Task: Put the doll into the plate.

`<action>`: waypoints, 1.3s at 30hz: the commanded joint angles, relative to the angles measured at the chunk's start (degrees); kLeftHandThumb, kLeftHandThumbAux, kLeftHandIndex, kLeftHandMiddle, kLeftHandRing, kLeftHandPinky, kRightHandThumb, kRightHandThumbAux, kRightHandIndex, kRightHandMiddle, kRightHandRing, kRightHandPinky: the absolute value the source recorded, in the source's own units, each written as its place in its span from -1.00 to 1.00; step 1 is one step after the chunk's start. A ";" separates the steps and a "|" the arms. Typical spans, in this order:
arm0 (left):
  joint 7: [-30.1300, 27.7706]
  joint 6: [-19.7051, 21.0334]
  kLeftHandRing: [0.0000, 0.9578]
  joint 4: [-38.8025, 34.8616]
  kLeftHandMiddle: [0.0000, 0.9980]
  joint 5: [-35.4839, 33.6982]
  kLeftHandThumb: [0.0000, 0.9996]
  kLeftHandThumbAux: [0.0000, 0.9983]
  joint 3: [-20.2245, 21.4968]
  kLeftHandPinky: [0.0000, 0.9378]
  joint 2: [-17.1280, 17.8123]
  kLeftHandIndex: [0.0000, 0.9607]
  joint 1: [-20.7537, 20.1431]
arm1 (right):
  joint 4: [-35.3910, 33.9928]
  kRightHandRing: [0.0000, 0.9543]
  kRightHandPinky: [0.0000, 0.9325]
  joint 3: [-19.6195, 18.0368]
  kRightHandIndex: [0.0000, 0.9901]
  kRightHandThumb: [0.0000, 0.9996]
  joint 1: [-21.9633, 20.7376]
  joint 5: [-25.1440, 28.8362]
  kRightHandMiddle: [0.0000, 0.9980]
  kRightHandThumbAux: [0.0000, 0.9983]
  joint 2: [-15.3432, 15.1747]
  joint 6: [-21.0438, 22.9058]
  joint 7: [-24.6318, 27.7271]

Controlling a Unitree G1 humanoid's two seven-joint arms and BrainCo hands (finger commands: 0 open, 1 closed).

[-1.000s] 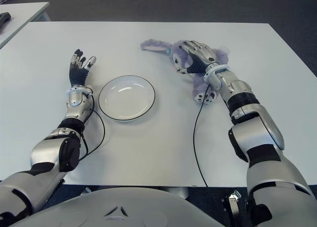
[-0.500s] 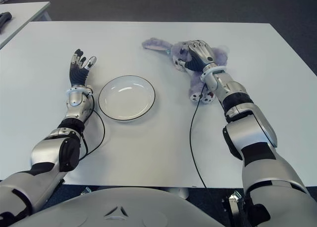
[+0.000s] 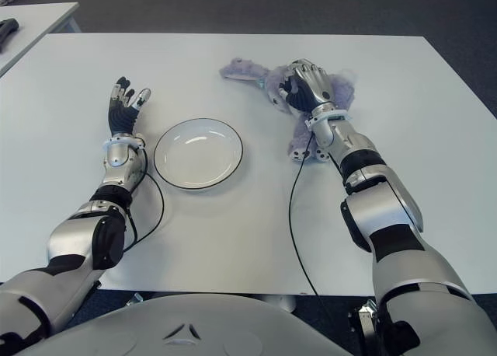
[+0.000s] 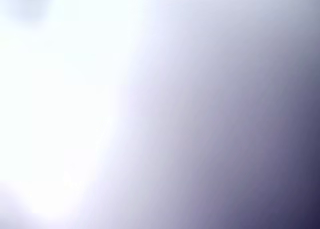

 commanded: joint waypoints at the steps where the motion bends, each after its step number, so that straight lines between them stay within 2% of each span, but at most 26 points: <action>1: 0.37 6.26 -0.94 9.91 -0.91 -0.03 -1.00 0.29 0.01 -0.93 -4.23 -0.96 14.00 | 2.62 0.78 0.87 0.04 0.49 0.25 4.77 0.54 0.70 0.35 2.46 -2.83 -0.83; 12: 0.34 6.44 -0.93 9.93 -0.92 -0.11 -1.00 0.33 0.08 -0.93 -4.12 -0.96 13.95 | 2.72 0.82 0.88 0.70 0.54 0.30 4.32 -0.62 0.72 0.37 2.41 -5.21 -5.25; 27: 0.13 6.10 -0.94 9.93 -0.93 0.15 -1.00 0.33 -0.21 -0.92 -4.21 -0.97 14.11 | 0.61 0.80 0.86 1.05 0.54 0.23 4.38 -1.29 0.71 0.39 1.45 -7.98 -8.89; 34: 0.61 6.37 -0.93 9.93 -0.92 0.13 -1.00 0.34 -0.23 -0.91 -4.33 -0.96 14.11 | -7.65 0.81 0.86 -0.34 0.54 0.23 8.76 -0.05 0.71 0.40 -1.20 -11.59 -7.81; 37: 0.74 6.01 -0.93 9.85 -0.92 0.31 -1.00 0.32 -0.45 -0.92 -4.48 -0.96 14.21 | -17.83 0.81 0.86 -1.96 0.54 0.23 14.74 1.92 0.71 0.40 -3.81 -13.12 -4.55; 39: 0.80 5.86 -0.93 9.81 -0.92 0.34 -1.00 0.32 -0.54 -0.93 -4.56 -0.96 14.24 | -20.78 0.81 0.86 -2.65 0.54 0.22 16.50 2.71 0.71 0.40 -4.50 -13.22 -3.00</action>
